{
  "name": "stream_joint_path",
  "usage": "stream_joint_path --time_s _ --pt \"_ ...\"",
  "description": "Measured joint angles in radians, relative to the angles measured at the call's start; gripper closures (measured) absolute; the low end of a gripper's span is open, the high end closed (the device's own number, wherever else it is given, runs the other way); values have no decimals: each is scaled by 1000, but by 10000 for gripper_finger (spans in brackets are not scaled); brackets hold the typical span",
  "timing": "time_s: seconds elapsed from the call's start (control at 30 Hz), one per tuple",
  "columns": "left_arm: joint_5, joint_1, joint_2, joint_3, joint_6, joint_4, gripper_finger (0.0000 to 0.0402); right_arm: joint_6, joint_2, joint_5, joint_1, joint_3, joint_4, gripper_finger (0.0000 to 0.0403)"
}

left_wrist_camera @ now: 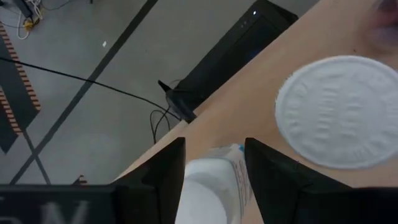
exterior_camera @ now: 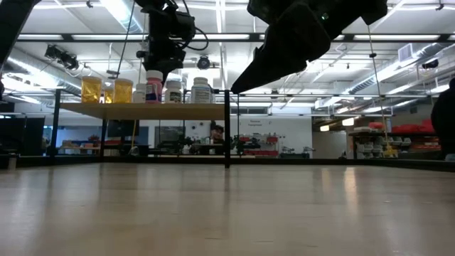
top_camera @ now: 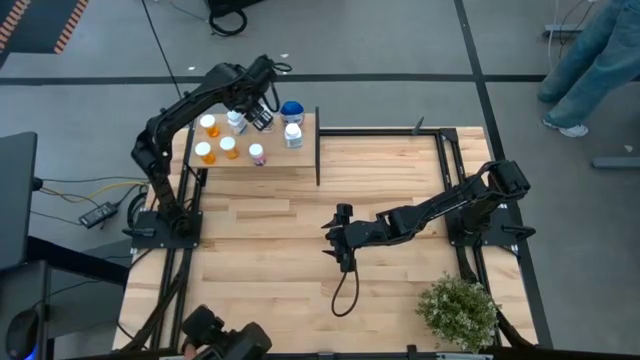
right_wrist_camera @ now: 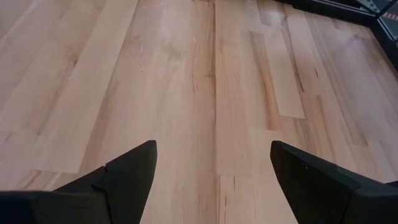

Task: Pick and place medicine bottles onto shelf by color
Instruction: Adjust the pill bottles on the shelf

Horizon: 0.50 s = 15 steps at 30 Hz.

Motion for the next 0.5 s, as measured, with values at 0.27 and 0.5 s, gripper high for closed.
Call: stream_joint_path --time_s 0.27,0.5 --pt "-32 -70 -105 0 -36 -46 214 12 0 0 0 0 -8 80" --pt "-25 -217 -215 0 -183 -116 209 0 0 0 -1 0 -7 80"
